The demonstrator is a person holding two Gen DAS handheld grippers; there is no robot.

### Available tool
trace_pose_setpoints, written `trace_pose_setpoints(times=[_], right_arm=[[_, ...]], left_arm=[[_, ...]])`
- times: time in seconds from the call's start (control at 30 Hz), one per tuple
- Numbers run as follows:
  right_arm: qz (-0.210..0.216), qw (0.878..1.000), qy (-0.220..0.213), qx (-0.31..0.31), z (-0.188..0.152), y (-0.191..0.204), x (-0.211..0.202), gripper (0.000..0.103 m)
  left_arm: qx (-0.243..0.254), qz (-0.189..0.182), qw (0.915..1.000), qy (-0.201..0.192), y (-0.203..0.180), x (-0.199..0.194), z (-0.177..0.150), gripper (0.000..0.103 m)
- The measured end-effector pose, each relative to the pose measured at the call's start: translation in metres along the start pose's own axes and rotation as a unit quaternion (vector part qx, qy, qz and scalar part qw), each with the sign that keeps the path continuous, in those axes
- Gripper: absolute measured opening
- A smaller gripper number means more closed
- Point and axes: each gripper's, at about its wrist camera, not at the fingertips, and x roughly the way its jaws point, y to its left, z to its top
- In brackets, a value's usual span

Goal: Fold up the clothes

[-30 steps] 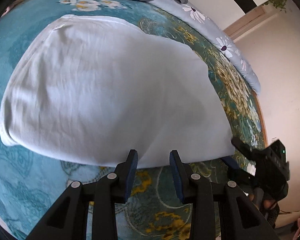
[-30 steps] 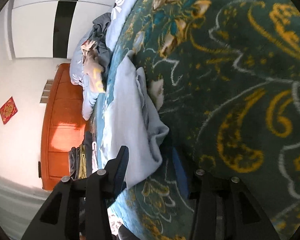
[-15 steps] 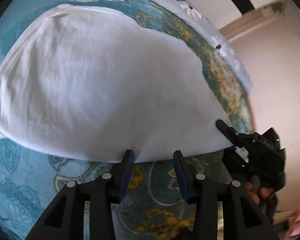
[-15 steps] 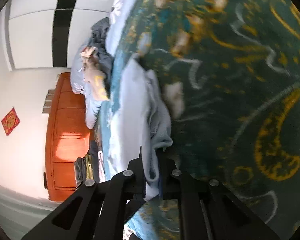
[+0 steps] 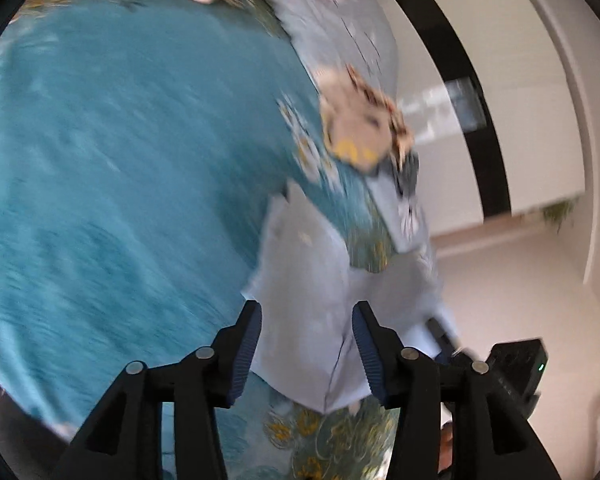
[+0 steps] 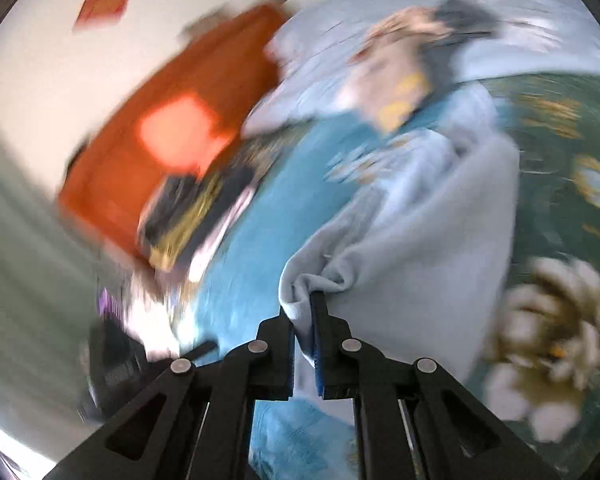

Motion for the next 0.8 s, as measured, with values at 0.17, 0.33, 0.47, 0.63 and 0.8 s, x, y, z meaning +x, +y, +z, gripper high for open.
trace_pose_setpoints(times=[0.17, 0.33, 0.47, 0.63, 0.8], right_arm=[[-0.044, 0.996, 0.081, -0.012, -0.021, 0.010, 0.066, 0.007], [-0.060, 0.993, 0.095, -0.046, -0.032, 0.028, 0.081, 0.008], [-0.057, 0.989, 0.103, -0.086, -0.035, 0.042, 0.080, 0.008], [-0.042, 0.992, 0.104, -0.066, -0.034, 0.028, 0.065, 0.017], [-0.026, 0.994, 0.097, -0.038, -0.029, 0.010, 0.046, 0.038]], left_arm=[[-0.032, 0.006, 0.9995, 0.001, 0.026, -0.006, 0.003, 0.053], [-0.033, 0.009, 0.9992, 0.021, 0.032, 0.005, -0.003, 0.053], [-0.033, -0.005, 0.9986, 0.041, 0.027, 0.016, -0.007, 0.053], [-0.019, 0.002, 0.9979, 0.061, 0.020, 0.025, -0.014, 0.054], [0.003, 0.012, 0.9971, 0.075, 0.007, 0.036, -0.018, 0.055]])
